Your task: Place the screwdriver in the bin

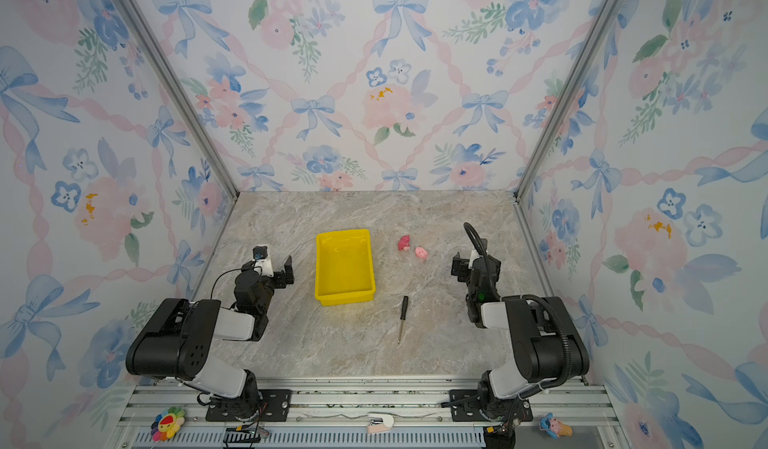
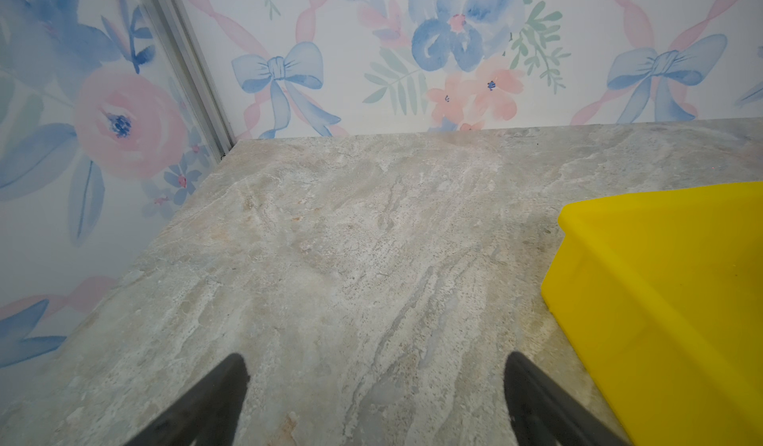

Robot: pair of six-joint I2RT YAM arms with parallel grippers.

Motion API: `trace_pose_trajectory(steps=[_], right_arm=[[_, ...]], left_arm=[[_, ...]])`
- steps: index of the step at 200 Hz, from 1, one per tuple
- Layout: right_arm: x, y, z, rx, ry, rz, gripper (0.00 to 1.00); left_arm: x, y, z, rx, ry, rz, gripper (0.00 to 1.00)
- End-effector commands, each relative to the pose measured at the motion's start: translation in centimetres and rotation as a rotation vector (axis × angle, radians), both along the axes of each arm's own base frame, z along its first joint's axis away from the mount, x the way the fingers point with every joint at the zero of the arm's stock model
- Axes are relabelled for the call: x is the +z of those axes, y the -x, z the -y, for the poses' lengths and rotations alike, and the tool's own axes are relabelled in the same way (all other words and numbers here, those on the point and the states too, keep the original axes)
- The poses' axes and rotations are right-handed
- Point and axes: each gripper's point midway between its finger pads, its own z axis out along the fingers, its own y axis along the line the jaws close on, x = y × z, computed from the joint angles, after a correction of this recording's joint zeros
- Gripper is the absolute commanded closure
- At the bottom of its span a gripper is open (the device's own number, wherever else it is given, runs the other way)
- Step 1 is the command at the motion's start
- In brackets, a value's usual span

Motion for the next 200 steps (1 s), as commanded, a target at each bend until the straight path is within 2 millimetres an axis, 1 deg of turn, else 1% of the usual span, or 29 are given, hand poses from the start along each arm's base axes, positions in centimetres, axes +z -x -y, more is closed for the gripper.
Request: trace_pose_trajectory(steps=[1, 27, 42, 51, 61, 74, 88, 105, 115, 130, 142, 153, 163, 179, 190, 195, 200], right_arm=[[0.1, 0.0, 0.1, 0.006, -0.002, 0.015, 0.03], [0.2, 0.1, 0.1, 0.005, 0.000, 0.019, 0.03], [1.0, 0.0, 0.1, -0.014, 0.019, 0.012, 0.03], [1.4, -0.1, 0.2, -0.027, 0.032, -0.012, 0.03], [1.8, -0.1, 0.6, -0.060, 0.043, -0.069, 0.03], [2.4, -0.2, 0.6, -0.067, 0.041, -0.124, 0.03], [2.8, 0.3, 0.0, -0.053, 0.037, -0.141, 0.03], [3.7, 1.0, -1.0, -0.024, 0.058, -0.178, 0.03], [4.5, 1.7, -1.0, -0.056, 0.041, -0.190, 0.03], [5.9, 2.6, -0.5, -0.126, -0.049, -0.199, 0.03], [6.3, 3.4, -0.3, -0.170, -0.115, -0.232, 0.03], [6.3, 4.0, -0.4, -0.197, -0.165, -0.285, 0.03], [5.8, 4.6, -0.8, -0.207, -0.205, -0.349, 0.03], [5.2, 5.6, -2.2, -0.197, -0.247, -0.452, 0.03], [4.9, 6.5, -3.5, -0.182, -0.243, -0.508, 0.03], [4.8, 6.8, -4.2, -0.171, -0.238, -0.528, 0.03], [4.6, 7.3, -4.8, -0.165, -0.232, -0.549, 0.03]], left_arm=[[-0.1, 0.1, 0.0, -0.005, 0.011, 0.005, 0.03], [-0.1, 0.1, 0.0, -0.005, 0.011, 0.006, 0.02], [0.4, 0.0, 0.2, -0.019, 0.006, 0.018, 0.02], [0.8, 0.1, 0.3, -0.021, 0.003, 0.022, 0.02], [1.4, 0.1, -0.1, 0.004, 0.008, 0.026, 0.03], [1.7, -0.1, -0.5, 0.033, 0.026, -0.012, 0.03], [1.7, -0.1, -0.3, 0.021, 0.055, -0.052, 0.03], [1.8, 0.5, 0.3, -0.009, 0.059, -0.080, 0.03], [1.9, 0.6, 0.4, 0.010, 0.037, -0.123, 0.03], [2.3, 0.5, 0.5, 0.015, 0.044, -0.175, 0.03], [2.7, 0.3, 1.1, -0.004, 0.077, -0.203, 0.02], [3.0, 0.2, 1.7, -0.006, 0.118, -0.232, 0.03], [3.1, 0.1, 2.4, -0.009, 0.148, -0.280, 0.02], [3.4, -0.1, 4.2, -0.042, 0.181, -0.359, 0.03], [3.6, -0.1, 5.5, -0.079, 0.203, -0.407, 0.03], [3.4, 0.1, 6.1, -0.095, 0.215, -0.429, 0.02], [2.9, 0.4, 6.6, -0.112, 0.228, -0.457, 0.02]])
